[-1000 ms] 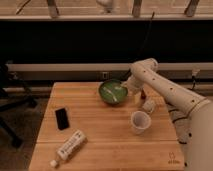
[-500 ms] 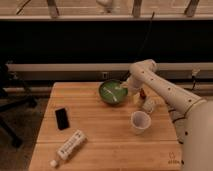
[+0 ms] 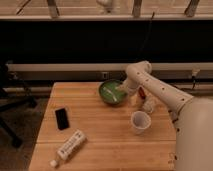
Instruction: Pick up the ceramic bowl
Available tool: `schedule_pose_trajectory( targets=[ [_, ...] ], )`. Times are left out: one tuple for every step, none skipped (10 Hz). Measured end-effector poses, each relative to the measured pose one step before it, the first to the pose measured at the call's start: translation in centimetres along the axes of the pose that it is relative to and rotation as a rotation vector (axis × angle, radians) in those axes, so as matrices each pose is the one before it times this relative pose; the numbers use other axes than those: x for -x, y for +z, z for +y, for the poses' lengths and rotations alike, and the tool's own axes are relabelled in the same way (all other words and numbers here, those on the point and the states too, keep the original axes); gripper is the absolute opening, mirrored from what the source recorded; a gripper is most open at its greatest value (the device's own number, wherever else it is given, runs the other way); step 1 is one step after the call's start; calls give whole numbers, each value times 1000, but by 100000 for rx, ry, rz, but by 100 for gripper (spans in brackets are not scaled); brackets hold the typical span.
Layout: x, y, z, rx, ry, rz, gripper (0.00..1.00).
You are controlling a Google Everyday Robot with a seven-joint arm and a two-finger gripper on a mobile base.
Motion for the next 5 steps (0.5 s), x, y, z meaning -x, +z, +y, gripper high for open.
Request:
schedule_pose_trajectory(
  targets=[
    [213,522,-82,634,-543,-655,80],
    [319,469,-200,771,-866,-515,80],
    [224,368,-110,794,-712,-351,80],
    [73,190,65,1156,-642,43,78],
    [128,216,92,1401,-663,-13,71]
  ],
)
